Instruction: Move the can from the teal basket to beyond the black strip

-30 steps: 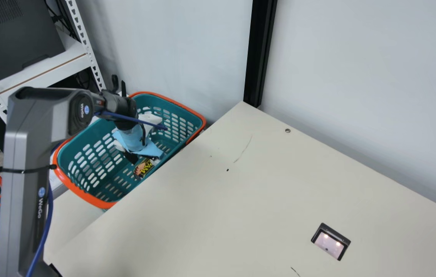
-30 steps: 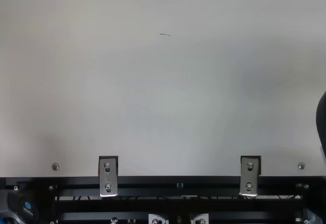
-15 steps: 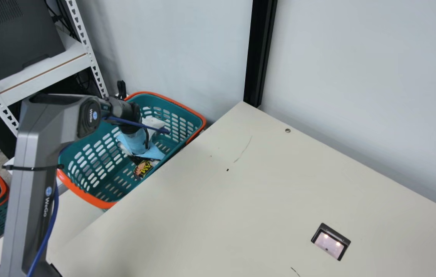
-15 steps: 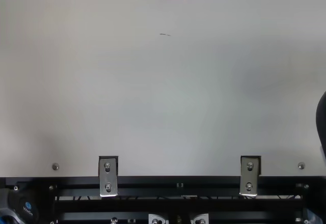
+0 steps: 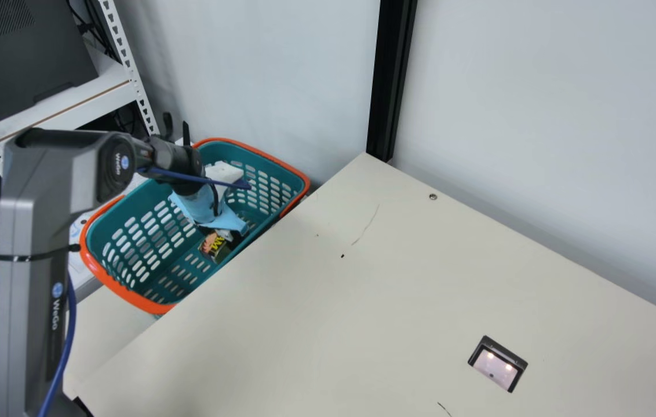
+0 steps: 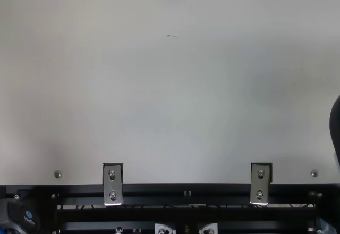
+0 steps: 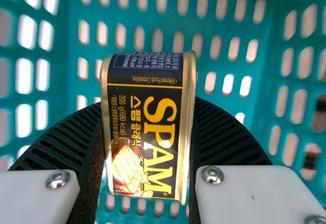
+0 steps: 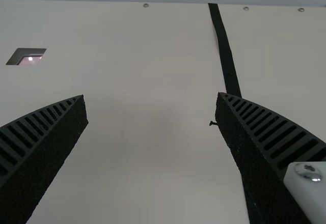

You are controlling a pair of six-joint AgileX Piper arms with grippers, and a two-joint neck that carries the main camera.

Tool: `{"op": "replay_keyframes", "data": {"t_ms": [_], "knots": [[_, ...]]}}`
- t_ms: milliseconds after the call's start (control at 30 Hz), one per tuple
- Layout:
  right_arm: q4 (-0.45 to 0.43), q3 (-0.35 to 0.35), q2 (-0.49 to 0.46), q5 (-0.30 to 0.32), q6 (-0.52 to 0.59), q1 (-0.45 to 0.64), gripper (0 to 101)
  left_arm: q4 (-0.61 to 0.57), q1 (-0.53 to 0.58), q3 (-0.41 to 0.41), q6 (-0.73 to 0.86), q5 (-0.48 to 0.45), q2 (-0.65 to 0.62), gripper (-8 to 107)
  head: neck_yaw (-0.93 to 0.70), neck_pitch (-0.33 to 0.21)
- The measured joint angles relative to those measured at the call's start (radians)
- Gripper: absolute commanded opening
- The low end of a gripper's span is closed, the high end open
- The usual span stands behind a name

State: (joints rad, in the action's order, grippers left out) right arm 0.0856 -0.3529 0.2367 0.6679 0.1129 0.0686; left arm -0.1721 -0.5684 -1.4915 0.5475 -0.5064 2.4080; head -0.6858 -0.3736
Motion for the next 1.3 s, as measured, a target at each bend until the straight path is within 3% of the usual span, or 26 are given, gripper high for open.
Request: {"op": "replay_keyframes", "data": {"t_ms": [300,633,933,1300], "knots": [[0.0,0.0,0.0,0.0,0.0,0.0,101,-0.116,-0.012,0.164,0.106,0.09,-0.256,10,0.0,0.0],[0.0,0.0,0.0,0.0,0.0,0.0,101,-0.238,-0.008,0.277,0.202,0.063,-0.581,10,0.0,0.0],[0.0,0.0,0.0,0.0,0.0,0.0,101,-0.327,0.006,0.272,0.212,-0.048,-0.828,10,0.0,0.0],[0.0,0.0,0.0,0.0,0.0,0.0,101,-0.441,0.015,0.243,0.141,-0.321,-1.001,10,0.0,0.0]]}}
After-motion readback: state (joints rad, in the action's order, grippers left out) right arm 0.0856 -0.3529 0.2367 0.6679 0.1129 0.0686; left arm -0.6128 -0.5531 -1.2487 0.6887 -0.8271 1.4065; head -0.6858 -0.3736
